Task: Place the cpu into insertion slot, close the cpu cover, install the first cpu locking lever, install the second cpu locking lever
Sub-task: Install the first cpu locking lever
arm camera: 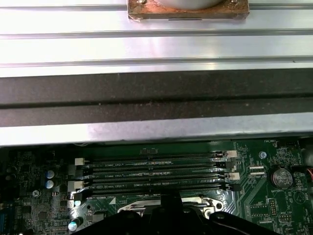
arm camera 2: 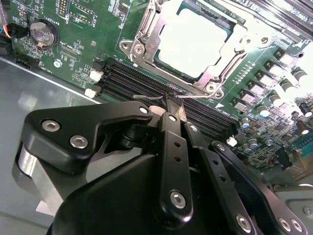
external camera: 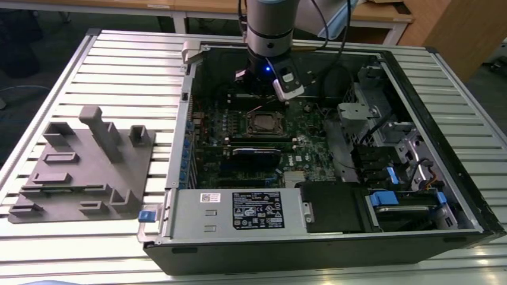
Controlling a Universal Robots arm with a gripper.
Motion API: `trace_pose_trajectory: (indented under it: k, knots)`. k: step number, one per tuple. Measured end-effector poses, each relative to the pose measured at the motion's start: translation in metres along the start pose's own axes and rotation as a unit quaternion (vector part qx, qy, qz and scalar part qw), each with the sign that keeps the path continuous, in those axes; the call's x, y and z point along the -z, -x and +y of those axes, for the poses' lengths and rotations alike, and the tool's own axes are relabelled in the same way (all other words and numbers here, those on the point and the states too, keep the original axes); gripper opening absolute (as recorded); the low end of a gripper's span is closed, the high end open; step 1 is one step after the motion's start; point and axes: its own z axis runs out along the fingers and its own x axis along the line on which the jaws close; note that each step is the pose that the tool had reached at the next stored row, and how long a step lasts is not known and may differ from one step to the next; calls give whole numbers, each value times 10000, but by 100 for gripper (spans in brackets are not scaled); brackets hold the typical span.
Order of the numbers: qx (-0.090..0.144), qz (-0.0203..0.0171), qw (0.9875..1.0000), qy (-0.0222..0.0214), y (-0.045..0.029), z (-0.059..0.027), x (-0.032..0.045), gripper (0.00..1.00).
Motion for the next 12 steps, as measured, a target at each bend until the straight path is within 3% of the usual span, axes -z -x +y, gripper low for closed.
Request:
trace_pose_trajectory:
  k: [12]
  knots:
    - [0, 0, 10000, -1, 6, 21, -7, 11]
